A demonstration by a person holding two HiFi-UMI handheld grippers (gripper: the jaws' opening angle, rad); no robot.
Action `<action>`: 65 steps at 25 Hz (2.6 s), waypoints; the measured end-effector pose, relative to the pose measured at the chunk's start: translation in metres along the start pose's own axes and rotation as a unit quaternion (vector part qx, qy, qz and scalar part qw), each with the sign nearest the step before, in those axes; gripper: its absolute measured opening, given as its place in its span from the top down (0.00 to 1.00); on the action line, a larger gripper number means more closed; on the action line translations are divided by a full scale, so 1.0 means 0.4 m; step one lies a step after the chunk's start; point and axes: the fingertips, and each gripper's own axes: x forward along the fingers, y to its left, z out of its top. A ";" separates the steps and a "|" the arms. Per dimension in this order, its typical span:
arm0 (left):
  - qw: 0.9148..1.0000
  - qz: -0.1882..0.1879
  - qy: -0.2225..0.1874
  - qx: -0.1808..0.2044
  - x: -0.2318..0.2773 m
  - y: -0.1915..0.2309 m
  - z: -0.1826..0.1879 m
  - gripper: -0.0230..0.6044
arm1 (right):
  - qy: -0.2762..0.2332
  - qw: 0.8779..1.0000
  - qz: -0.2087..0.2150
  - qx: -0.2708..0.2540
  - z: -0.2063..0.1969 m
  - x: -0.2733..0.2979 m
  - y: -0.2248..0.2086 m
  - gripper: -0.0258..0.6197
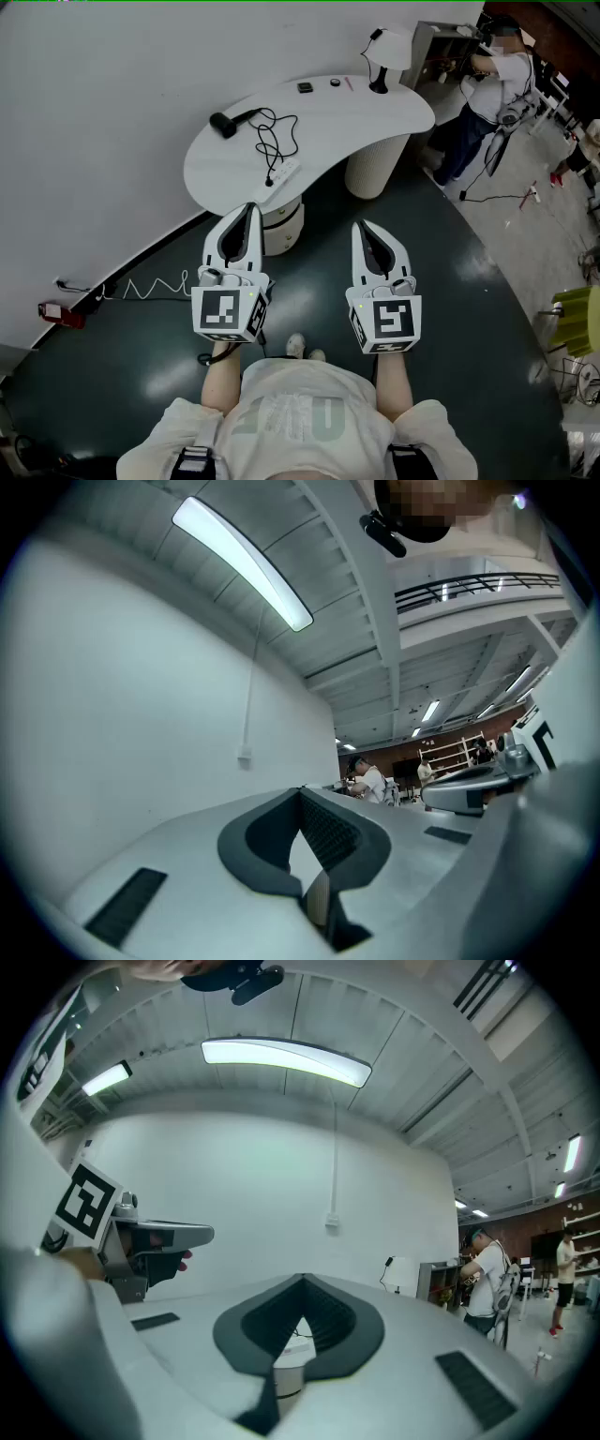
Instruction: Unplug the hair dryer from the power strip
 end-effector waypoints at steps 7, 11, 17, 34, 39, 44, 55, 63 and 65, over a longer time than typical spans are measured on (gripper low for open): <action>1.000 0.003 -0.012 -0.002 0.014 0.028 0.009 0.96 | 0.005 1.000 -0.002 -0.015 -0.005 0.022 0.007 0.96; 1.000 0.005 -0.017 -0.003 0.012 0.050 0.013 0.96 | 0.009 1.000 0.007 -0.020 -0.007 0.036 0.024 0.96; 1.000 0.013 -0.021 -0.009 0.009 0.105 -0.007 0.96 | -0.001 1.000 0.013 -0.013 -0.007 0.064 0.052 0.96; 1.000 0.024 -0.017 -0.002 0.305 0.154 -0.114 0.96 | -0.008 1.000 0.023 -0.010 -0.090 0.355 -0.117 0.96; 0.999 0.035 -0.030 0.002 0.539 0.146 -0.114 0.96 | -0.023 0.999 0.041 -0.017 -0.072 0.552 -0.269 0.96; 0.996 0.072 -0.042 -0.002 0.747 0.144 -0.104 0.96 | -0.024 0.994 0.102 -0.019 -0.051 0.716 -0.384 0.96; 0.993 0.107 -0.040 0.000 0.943 0.168 -0.097 0.96 | -0.030 0.986 0.165 -0.018 -0.026 0.900 -0.443 0.96; 0.993 0.110 -0.043 0.013 0.969 0.196 -0.087 0.96 | -0.038 0.985 0.165 -0.004 -0.026 0.935 -0.450 0.96; 0.993 0.112 -0.039 0.010 0.965 0.199 -0.093 0.96 | -0.039 0.985 0.170 0.005 -0.028 0.938 -0.442 0.96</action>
